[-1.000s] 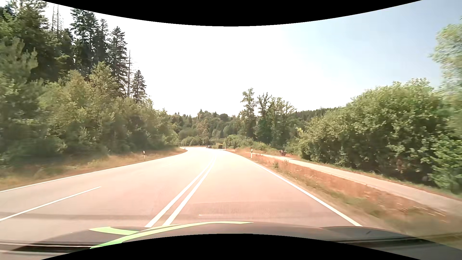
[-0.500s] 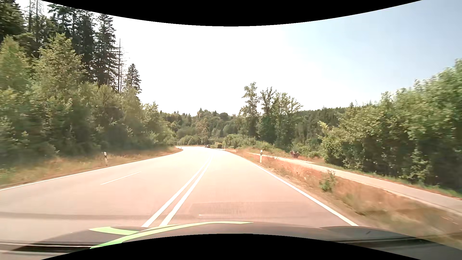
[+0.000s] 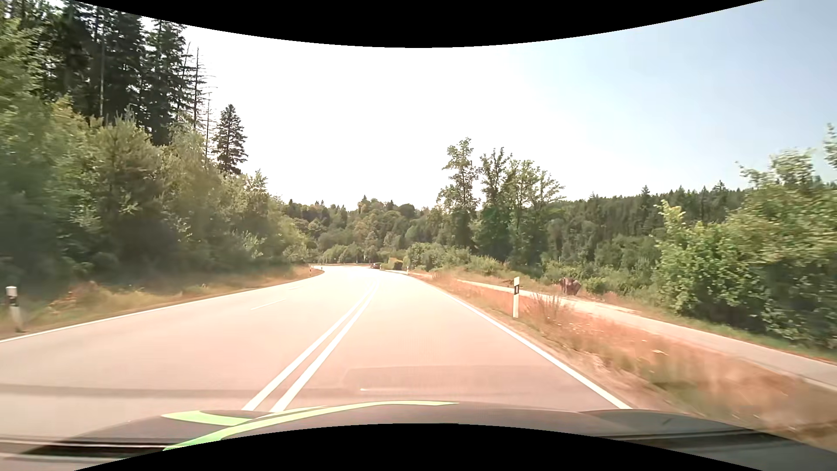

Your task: Follow the waypoints while adhering to traffic rules and regulations

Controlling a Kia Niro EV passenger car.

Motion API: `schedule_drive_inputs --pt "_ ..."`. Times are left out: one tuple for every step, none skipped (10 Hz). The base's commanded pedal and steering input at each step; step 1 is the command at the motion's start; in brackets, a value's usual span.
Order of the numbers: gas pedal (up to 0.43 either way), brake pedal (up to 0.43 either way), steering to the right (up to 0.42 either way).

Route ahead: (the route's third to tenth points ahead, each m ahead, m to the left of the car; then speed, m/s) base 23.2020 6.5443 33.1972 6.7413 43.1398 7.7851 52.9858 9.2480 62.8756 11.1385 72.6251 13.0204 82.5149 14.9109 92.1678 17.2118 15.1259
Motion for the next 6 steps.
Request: schedule_drive_inputs --pt "0.000 0.116 -0.011" --pt "0.000 0.116 -0.012" --pt "0.000 0.116 -0.011" --pt "0.000 0.116 -0.012" --pt "0.000 0.110 -0.011" --pt "0.000 0.110 -0.012"
